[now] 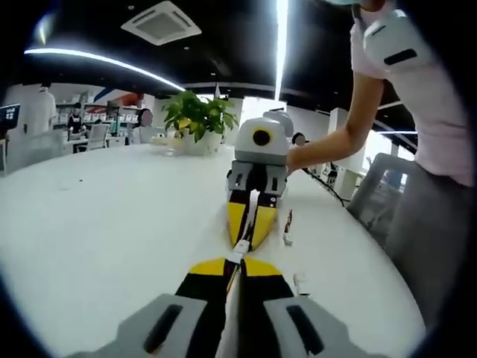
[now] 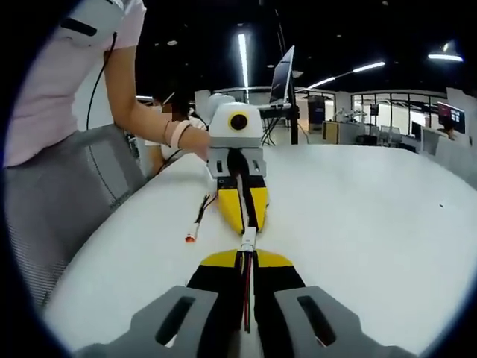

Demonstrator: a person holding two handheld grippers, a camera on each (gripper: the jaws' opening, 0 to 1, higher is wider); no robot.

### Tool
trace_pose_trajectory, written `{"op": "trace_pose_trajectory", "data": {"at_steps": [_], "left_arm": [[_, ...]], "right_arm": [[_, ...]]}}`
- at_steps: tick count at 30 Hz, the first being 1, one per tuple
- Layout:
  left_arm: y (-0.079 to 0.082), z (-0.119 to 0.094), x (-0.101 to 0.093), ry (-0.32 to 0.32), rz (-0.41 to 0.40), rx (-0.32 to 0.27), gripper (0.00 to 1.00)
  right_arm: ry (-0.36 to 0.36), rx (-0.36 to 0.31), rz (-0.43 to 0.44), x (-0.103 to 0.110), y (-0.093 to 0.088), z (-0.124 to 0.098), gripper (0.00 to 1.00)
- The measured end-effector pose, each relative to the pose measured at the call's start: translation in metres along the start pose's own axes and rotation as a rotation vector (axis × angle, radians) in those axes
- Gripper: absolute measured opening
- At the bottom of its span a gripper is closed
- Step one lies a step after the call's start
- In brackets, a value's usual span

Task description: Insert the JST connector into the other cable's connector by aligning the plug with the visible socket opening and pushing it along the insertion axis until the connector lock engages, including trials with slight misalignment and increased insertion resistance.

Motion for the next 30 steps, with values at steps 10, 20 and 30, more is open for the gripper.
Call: {"op": "trace_pose_trajectory", "data": {"at_steps": [10, 20, 30], "left_arm": [[0.000, 0.003, 0.008, 0.050, 0.042, 0.022, 0.01], [0.002, 0.004, 0.014, 0.097, 0.070, 0.045, 0.02], [0.003, 0.002, 0.010, 0.124, 0.087, 0.086, 0.13]], "right_arm": [[-0.012, 0.012, -0.044, -0.009, -0.001, 0.004, 0.03], [-0.043, -0.006, -0.032, -0.020, -0.002, 0.007, 0.04], [-0.060, -0.023, 0.013, -0.027, -0.004, 0.008, 0.09]]}}
Point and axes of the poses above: the point that each gripper's makers call its tool centre point, and the gripper's own axes: z roughly forward along the fingers, x roughly to its left, y roughly out of its top, the point moved 8 cm from there along -z, roughly backward along the fingers, and after that the axes turned 3 degrees about -y, right-handed, at the moved point
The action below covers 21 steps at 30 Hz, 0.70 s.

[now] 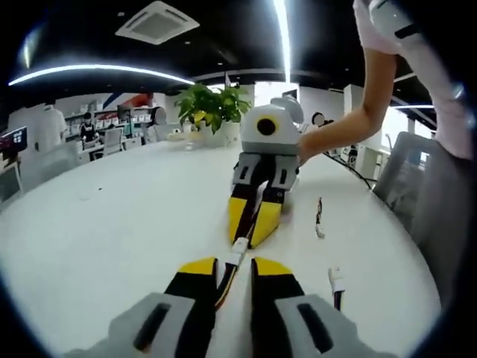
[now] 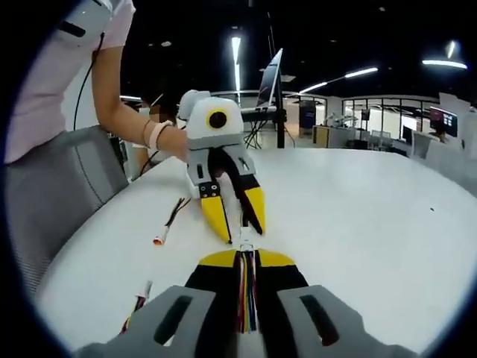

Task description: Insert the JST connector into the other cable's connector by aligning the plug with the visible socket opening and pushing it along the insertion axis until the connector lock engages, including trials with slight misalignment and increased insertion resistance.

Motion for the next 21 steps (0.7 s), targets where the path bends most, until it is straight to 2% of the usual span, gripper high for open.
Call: {"op": "trace_pose_trajectory", "data": {"at_steps": [4, 10, 13, 21], "left_arm": [[0.000, -0.004, -0.001, 0.001, -0.016, 0.003, 0.14], [0.008, -0.011, -0.006, -0.003, -0.024, 0.005, 0.18], [0.015, -0.016, -0.012, -0.027, -0.021, -0.007, 0.19], [0.019, -0.028, -0.028, -0.060, 0.000, 0.038, 0.19]], "right_arm": [[0.002, -0.001, 0.010, -0.003, -0.002, -0.002, 0.15], [-0.005, 0.012, 0.016, -0.006, -0.004, -0.008, 0.15], [-0.003, -0.034, 0.057, -0.003, 0.001, -0.017, 0.14], [-0.004, -0.033, 0.051, 0.014, 0.008, -0.037, 0.14]]}}
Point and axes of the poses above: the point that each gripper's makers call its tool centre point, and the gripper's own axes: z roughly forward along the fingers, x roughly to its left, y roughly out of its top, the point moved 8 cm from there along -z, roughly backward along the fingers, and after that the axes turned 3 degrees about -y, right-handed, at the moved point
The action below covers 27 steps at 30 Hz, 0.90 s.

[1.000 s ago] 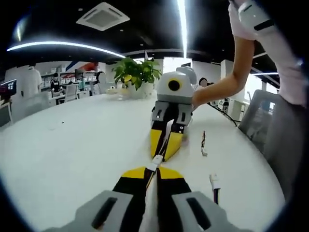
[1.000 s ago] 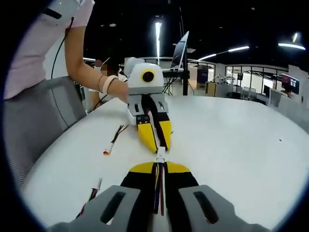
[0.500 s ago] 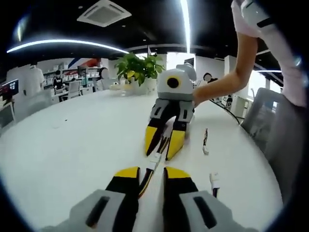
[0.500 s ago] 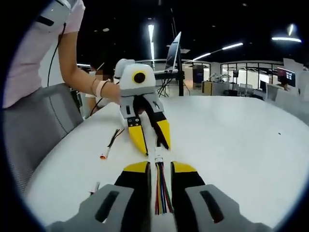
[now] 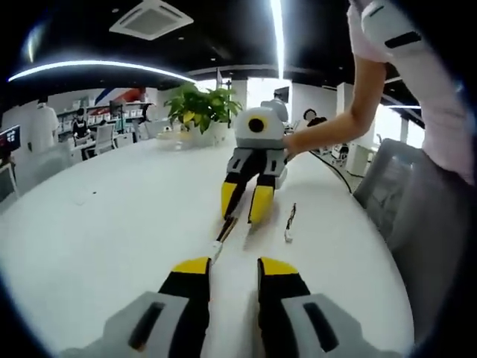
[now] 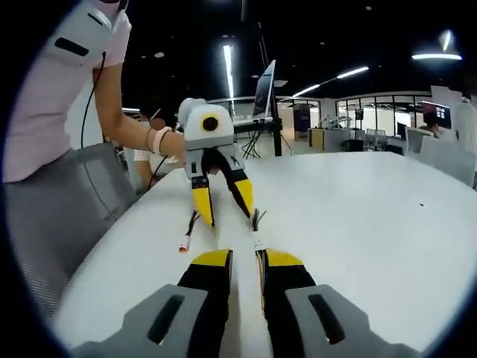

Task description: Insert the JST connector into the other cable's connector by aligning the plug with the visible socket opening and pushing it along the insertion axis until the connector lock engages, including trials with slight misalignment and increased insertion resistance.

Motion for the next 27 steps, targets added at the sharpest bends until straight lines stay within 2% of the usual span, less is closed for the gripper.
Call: {"op": "trace_pose_trajectory", "data": {"at_steps": [5, 12, 17, 20, 22, 27], "left_arm": [[-0.001, -0.006, -0.010, -0.023, 0.007, 0.031, 0.19], [-0.004, -0.009, -0.024, -0.041, -0.011, 0.049, 0.19], [-0.008, -0.009, -0.031, -0.044, -0.036, 0.030, 0.19], [-0.012, -0.007, -0.033, -0.041, -0.069, -0.001, 0.20], [-0.014, -0.007, -0.034, -0.040, -0.064, -0.002, 0.20], [-0.020, -0.003, -0.038, -0.081, -0.088, -0.007, 0.19]], "right_arm": [[0.012, 0.005, -0.001, 0.021, 0.002, -0.010, 0.14], [0.054, 0.044, 0.014, 0.043, -0.006, -0.012, 0.14], [0.074, 0.037, 0.014, 0.053, -0.011, -0.015, 0.13], [0.068, 0.062, 0.002, 0.056, -0.015, -0.015, 0.12], [0.070, 0.066, 0.009, 0.056, -0.017, -0.016, 0.10], [0.082, 0.110, -0.001, 0.059, -0.025, -0.015, 0.08]]}}
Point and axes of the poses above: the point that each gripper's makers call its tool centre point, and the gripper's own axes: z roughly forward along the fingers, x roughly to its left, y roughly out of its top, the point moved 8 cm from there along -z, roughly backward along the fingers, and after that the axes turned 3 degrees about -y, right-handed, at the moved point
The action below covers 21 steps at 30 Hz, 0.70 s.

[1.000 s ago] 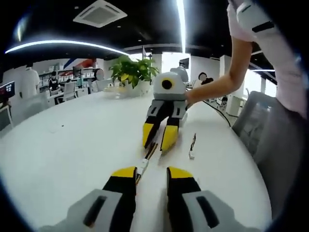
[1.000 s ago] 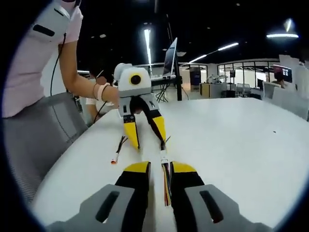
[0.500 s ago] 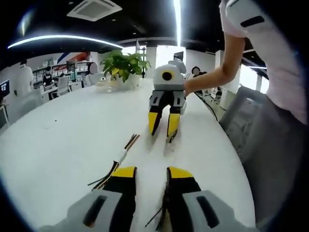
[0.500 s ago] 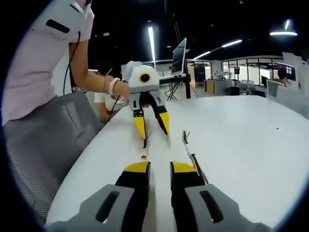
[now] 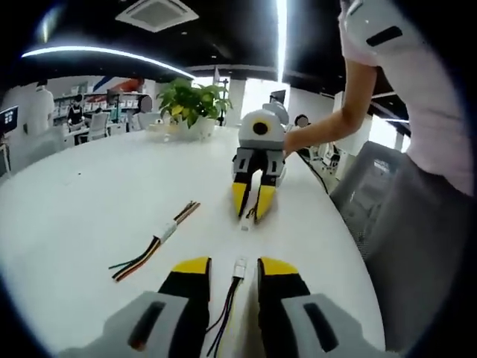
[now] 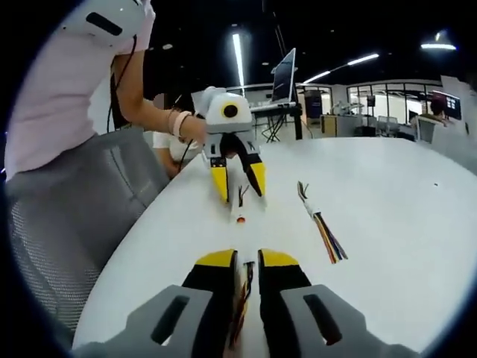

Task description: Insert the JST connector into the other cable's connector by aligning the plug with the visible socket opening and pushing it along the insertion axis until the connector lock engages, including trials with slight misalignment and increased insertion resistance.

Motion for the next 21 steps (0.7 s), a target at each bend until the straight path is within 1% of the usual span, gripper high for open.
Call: {"op": "trace_pose_trajectory", "data": {"at_steps": [2, 5, 6, 7, 8, 11, 14, 15, 17, 21], "left_arm": [[-0.001, 0.002, -0.002, -0.014, 0.004, -0.007, 0.19], [-0.003, 0.004, -0.001, -0.012, 0.009, -0.009, 0.19], [-0.004, 0.005, -0.001, -0.009, 0.012, -0.010, 0.18], [-0.004, 0.006, -0.001, -0.003, 0.013, -0.009, 0.16], [-0.005, 0.006, 0.000, 0.002, 0.017, -0.006, 0.15], [-0.007, 0.006, 0.000, 0.002, 0.020, -0.001, 0.14], [-0.011, 0.006, 0.001, -0.002, 0.007, 0.011, 0.13], [-0.011, 0.008, 0.002, -0.009, 0.010, -0.004, 0.14], [-0.012, 0.008, 0.001, -0.009, 0.021, -0.010, 0.13], [-0.014, 0.010, 0.004, 0.003, 0.023, -0.031, 0.09]], "right_arm": [[0.007, 0.003, -0.004, 0.002, 0.000, 0.000, 0.08], [0.001, 0.002, -0.013, 0.002, 0.000, 0.001, 0.07], [-0.014, 0.012, -0.024, 0.001, -0.001, 0.002, 0.06], [-0.012, 0.016, -0.028, 0.002, -0.001, 0.002, 0.06], [-0.019, 0.010, -0.040, 0.001, 0.000, 0.002, 0.06], [-0.035, 0.016, -0.068, 0.000, 0.001, 0.000, 0.06], [-0.028, 0.003, -0.049, 0.000, 0.001, -0.001, 0.07], [-0.031, 0.004, -0.053, -0.001, 0.000, -0.001, 0.07], [-0.033, 0.006, -0.065, 0.000, 0.000, -0.001, 0.08], [-0.040, -0.004, -0.074, -0.001, 0.000, 0.000, 0.07]]}}
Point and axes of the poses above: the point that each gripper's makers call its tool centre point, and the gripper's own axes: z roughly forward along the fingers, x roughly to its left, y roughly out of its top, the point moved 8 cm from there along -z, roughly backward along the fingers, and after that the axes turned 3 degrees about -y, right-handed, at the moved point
